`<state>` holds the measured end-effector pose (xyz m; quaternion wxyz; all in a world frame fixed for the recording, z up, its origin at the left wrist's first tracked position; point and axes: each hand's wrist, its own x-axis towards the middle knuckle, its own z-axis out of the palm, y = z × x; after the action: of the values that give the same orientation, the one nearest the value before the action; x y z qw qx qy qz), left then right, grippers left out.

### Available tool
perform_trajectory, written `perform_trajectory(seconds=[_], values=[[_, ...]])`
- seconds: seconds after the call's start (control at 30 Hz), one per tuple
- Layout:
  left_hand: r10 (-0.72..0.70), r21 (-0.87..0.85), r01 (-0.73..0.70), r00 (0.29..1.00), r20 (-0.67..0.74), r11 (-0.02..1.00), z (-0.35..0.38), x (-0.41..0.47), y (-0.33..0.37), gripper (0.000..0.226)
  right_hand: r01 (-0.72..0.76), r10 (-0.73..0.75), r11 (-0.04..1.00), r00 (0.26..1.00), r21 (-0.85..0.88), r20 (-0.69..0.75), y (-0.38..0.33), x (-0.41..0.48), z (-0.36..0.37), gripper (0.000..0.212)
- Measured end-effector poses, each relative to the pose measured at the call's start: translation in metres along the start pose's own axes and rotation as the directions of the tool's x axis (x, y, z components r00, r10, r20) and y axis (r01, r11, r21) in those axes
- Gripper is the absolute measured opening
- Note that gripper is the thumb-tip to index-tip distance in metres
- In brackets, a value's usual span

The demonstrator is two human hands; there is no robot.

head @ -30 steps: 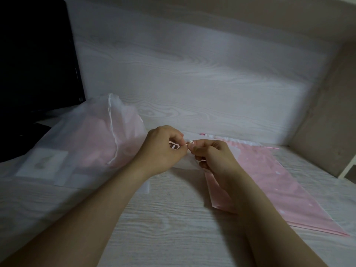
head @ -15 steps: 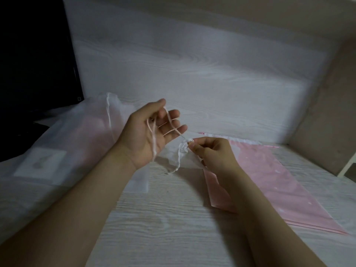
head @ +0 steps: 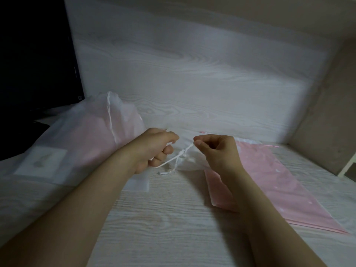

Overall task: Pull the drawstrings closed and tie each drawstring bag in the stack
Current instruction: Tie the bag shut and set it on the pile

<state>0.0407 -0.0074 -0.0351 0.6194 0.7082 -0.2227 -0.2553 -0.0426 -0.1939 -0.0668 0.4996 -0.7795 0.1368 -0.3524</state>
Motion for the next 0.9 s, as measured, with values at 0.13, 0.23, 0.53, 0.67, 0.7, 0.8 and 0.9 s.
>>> perform_trajectory(seconds=[0.13,0.23,0.53,0.67,0.7,0.8,0.9], values=[[-0.025,0.067,0.024,0.999,0.020,0.997,-0.001,0.002,-0.002,0.019,0.054,-0.074,0.980,0.993,-0.191,-0.097,0.003,0.004,-0.002,0.014],[-0.003,0.104,0.000,1.000,0.029,0.995,-0.002,0.003,-0.004,0.013,0.078,-0.119,0.943,0.987,-0.323,-0.109,0.003,0.003,-0.004,0.016],[-0.035,0.114,0.043,0.997,-0.071,0.993,-0.009,0.009,-0.009,0.015,-0.103,0.012,0.799,0.988,-0.592,-0.156,0.003,0.000,-0.006,0.010],[-0.062,0.114,0.074,0.993,-0.100,0.991,-0.009,0.010,-0.010,0.017,-0.130,0.032,0.783,0.985,-0.608,-0.169,0.003,-0.001,-0.006,0.010],[-0.068,0.117,0.080,0.992,-0.104,0.990,-0.008,0.010,-0.010,0.016,-0.131,0.029,0.783,0.984,-0.608,-0.174,0.003,-0.001,-0.006,0.010],[-0.080,0.098,0.090,0.992,-0.099,0.991,-0.009,0.012,-0.013,0.025,-0.128,0.015,0.787,0.982,-0.604,-0.188,0.004,-0.001,-0.006,0.011],[-0.051,0.092,0.060,0.994,-0.099,0.994,-0.010,0.013,-0.015,0.017,-0.082,-0.041,0.798,0.981,-0.597,-0.191,0.005,-0.001,-0.009,0.011]])
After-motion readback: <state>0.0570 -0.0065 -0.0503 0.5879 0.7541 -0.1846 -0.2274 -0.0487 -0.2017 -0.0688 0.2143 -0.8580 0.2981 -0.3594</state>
